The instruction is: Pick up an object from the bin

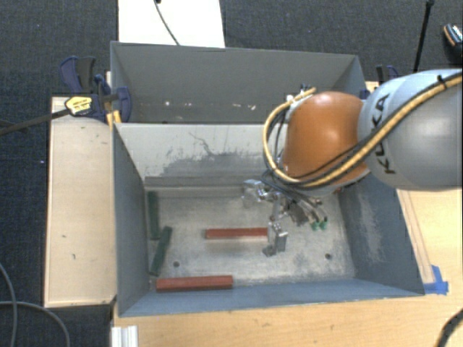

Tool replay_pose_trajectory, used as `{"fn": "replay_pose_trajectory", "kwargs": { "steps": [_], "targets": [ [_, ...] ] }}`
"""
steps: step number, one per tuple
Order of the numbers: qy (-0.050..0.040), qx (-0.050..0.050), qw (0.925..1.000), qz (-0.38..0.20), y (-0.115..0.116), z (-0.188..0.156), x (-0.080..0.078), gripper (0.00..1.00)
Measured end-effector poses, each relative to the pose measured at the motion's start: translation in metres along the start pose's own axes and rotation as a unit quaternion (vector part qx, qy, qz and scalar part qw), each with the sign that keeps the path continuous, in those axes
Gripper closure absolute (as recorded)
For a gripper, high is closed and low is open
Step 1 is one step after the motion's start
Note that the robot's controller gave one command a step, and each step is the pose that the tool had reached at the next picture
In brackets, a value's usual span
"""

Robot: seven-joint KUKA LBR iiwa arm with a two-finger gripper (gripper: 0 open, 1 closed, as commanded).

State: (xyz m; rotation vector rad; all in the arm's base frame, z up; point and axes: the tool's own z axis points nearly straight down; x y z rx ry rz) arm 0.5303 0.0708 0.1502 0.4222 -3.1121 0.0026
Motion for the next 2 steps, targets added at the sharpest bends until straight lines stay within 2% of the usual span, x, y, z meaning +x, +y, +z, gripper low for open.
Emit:
{"fn": "replay_pose_trajectory", "kwargs": {
  "steps": [1,2],
  "targets": [
    [0.0016,-0.002,0.9999,-0.011,-0.0032,0.0839,-0.0330,0.00],
    [-0.0003,-0.001,1.0000,-0.008,-0.0033,0.0795,-0.0335,1.00]
  ]
}}
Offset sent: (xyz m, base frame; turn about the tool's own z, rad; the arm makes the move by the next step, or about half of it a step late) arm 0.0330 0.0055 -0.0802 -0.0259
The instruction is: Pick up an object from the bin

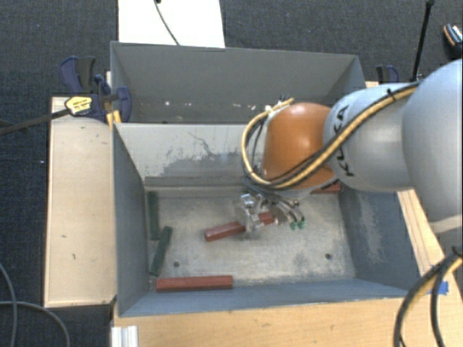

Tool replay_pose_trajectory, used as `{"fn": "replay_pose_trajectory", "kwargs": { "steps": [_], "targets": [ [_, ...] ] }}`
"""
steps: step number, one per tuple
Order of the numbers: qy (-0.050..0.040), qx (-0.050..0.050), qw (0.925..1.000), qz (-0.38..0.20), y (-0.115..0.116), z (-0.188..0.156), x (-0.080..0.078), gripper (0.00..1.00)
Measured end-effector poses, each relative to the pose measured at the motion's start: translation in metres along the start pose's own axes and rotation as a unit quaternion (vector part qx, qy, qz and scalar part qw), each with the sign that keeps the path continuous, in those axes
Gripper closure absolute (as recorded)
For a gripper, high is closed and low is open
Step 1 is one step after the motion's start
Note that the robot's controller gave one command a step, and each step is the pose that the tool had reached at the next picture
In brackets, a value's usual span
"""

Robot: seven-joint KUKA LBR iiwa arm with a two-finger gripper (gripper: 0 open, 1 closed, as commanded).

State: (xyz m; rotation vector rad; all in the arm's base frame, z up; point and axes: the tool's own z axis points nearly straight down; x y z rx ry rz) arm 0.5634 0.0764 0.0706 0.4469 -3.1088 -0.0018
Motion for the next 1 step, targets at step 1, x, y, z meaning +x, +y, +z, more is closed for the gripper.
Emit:
{"fn": "replay_pose_trajectory", "kwargs": {
  "steps": [1],
  "targets": [
    [-0.0053,0.001,1.0000,0.007,-0.0051,-0.1445,0.0077,1.00]
  ]
}}
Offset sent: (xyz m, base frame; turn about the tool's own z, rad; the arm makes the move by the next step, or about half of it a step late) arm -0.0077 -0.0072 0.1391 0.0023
